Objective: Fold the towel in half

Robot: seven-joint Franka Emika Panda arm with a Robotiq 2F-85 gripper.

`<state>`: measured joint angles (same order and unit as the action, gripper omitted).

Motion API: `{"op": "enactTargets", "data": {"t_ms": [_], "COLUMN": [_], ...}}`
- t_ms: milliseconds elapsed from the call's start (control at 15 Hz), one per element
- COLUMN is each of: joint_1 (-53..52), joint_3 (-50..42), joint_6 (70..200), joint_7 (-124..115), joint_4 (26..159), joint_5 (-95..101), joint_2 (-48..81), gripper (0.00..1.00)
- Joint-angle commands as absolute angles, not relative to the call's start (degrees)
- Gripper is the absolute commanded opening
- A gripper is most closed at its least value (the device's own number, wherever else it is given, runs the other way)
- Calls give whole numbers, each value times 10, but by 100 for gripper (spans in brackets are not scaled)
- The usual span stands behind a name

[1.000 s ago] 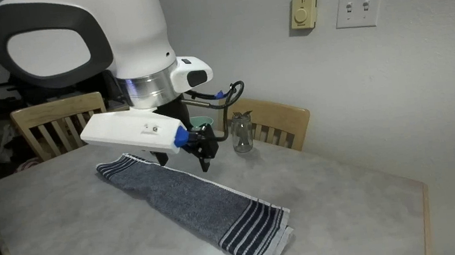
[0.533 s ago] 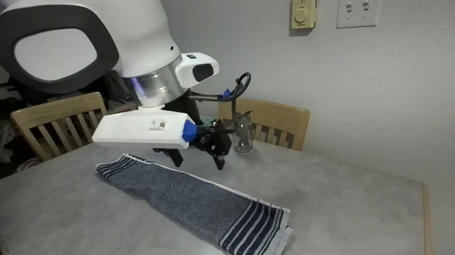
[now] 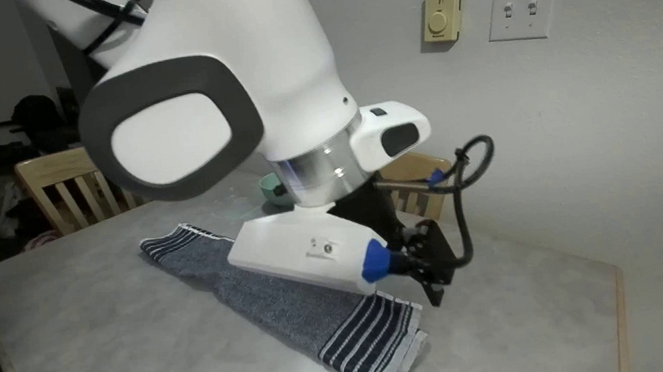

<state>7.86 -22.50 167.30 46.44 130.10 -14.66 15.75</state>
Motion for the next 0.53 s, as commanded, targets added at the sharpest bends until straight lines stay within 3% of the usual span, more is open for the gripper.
{"op": "enactTargets", "data": {"t_ms": [0, 333, 467], "joint_1": [92, 134, 112], "joint_3": [-213, -161, -184], "joint_6": [1664, 1669, 1681], "joint_7": [474, 529, 514], "joint_4": [1282, 1251, 1251], "joint_5": [-173, -217, -183], "joint_2": [176, 200, 211], "gripper": [100, 100, 100]}}
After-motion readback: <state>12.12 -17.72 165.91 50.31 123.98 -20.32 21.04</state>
